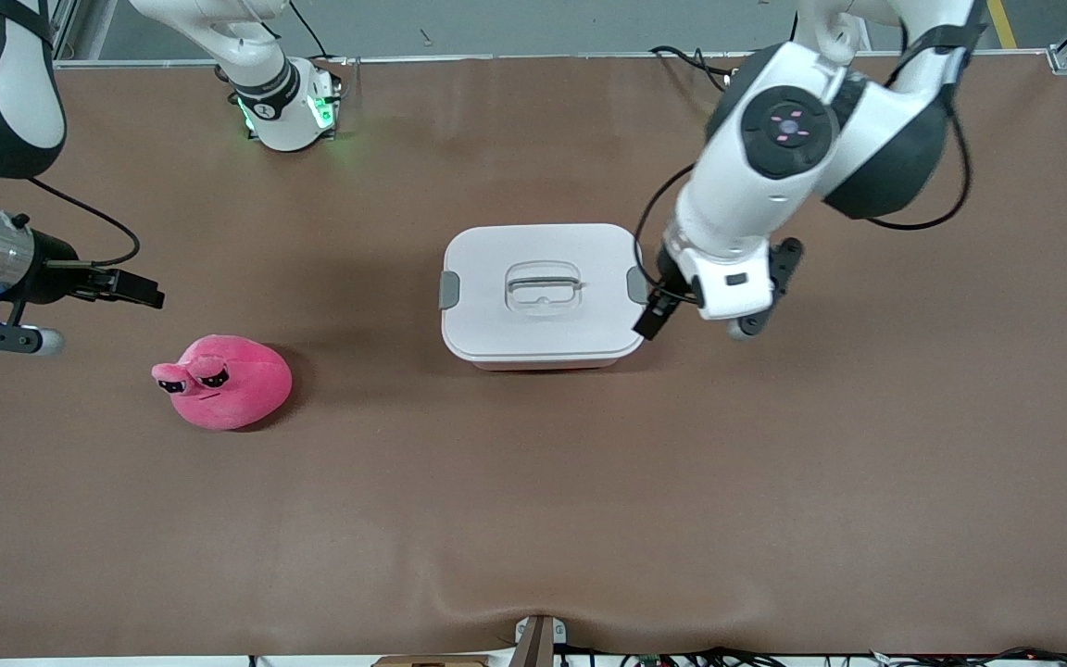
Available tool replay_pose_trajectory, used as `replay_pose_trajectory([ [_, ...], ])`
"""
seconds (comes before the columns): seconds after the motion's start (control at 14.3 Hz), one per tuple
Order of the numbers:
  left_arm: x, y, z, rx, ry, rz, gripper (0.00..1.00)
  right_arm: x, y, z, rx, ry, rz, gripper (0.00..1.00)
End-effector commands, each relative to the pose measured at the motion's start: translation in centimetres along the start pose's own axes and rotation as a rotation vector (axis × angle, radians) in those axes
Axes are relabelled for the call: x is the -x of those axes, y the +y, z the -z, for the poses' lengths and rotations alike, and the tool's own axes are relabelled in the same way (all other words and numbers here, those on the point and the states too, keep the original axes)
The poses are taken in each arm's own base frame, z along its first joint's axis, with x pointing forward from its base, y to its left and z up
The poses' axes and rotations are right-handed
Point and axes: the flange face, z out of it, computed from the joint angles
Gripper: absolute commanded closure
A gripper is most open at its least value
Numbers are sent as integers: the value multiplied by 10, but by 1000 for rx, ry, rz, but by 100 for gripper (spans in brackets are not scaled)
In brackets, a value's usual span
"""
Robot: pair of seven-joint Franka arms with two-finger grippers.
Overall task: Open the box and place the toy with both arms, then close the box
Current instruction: 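Lower the left gripper onto the lid handle and grasp it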
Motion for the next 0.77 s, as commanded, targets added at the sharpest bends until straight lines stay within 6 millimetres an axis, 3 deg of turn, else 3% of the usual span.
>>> replay_pose_trajectory([
  [0.0, 28, 9, -17, 11, -22, 105, 0, -4, 0, -5, -1, 6, -7, 0],
  [0.07, 31, 12, -28, 0, -35, 166, 0, -5, -1, -5, -1, 14, -6, 0],
  [0.42, 92, 13, -59, 5, -37, 301, 0, -11, 1, -12, 0, 11, -10, 0],
  [0.7, 120, 14, -84, 4, -38, 406, 0, -11, 4, -11, 0, 13, -11, 0],
])
